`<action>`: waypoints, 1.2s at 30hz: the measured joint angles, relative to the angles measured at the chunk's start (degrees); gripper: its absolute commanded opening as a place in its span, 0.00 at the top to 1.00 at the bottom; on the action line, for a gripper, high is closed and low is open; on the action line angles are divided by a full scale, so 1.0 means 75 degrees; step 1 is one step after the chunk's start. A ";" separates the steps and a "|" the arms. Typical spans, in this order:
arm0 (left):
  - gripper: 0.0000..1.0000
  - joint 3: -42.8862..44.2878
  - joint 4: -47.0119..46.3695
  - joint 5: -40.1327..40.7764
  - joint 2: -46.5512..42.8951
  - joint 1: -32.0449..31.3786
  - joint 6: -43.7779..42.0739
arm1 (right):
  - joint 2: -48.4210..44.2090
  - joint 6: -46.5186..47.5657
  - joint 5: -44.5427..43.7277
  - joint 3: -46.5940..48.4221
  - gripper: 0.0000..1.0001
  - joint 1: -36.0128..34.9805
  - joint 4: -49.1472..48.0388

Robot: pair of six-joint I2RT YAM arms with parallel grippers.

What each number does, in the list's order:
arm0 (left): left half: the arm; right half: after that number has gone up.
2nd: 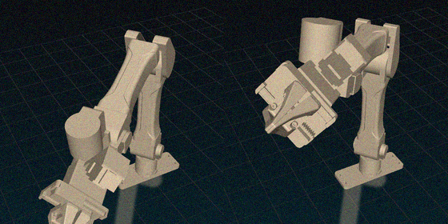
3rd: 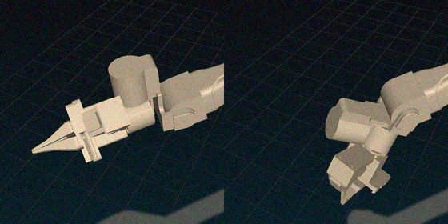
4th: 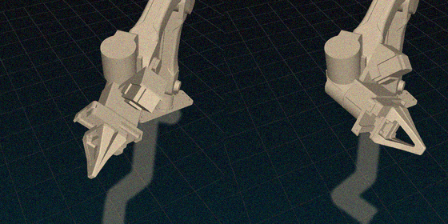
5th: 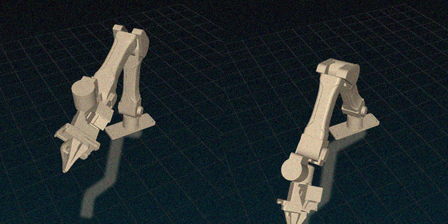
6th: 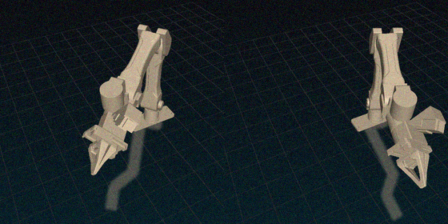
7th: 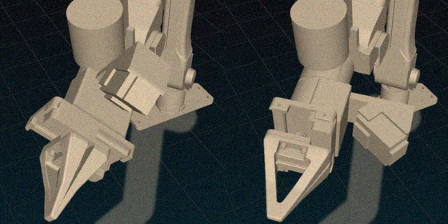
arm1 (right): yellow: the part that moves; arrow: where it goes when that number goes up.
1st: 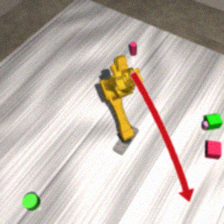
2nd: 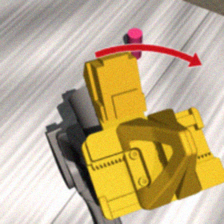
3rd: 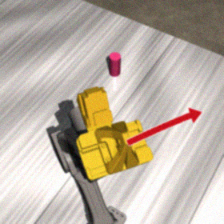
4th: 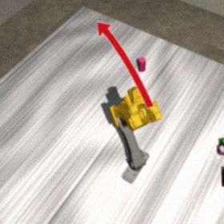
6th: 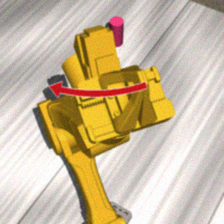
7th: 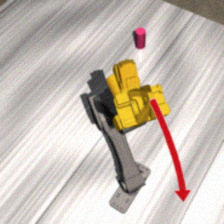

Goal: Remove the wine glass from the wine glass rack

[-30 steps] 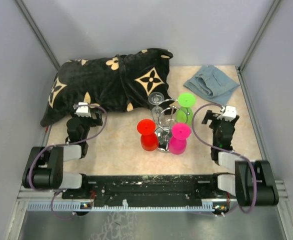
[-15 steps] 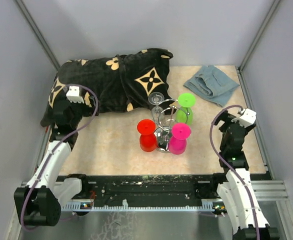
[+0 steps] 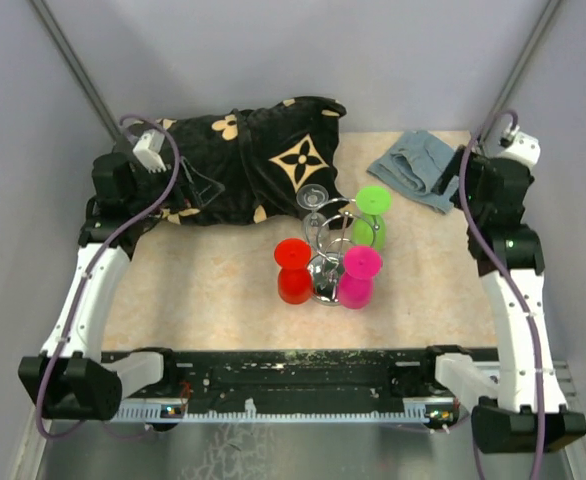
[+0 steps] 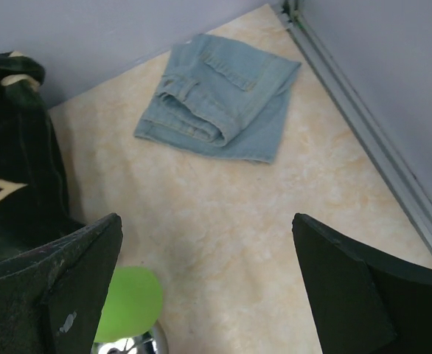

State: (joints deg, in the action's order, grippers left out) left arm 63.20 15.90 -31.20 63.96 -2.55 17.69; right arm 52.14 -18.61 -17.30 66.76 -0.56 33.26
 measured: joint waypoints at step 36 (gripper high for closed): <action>0.26 0.3089 -0.1166 -0.4060 0.5423 -0.2363 0.4127 | 0.1116 -0.0603 0.2381 0.2060 0.02 0.0050 0.1658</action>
State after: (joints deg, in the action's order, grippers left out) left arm 86.37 7.16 -61.65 104.64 -20.27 48.64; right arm 60.51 -23.14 0.56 82.21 -0.19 45.69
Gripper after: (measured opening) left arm 0.756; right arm 0.982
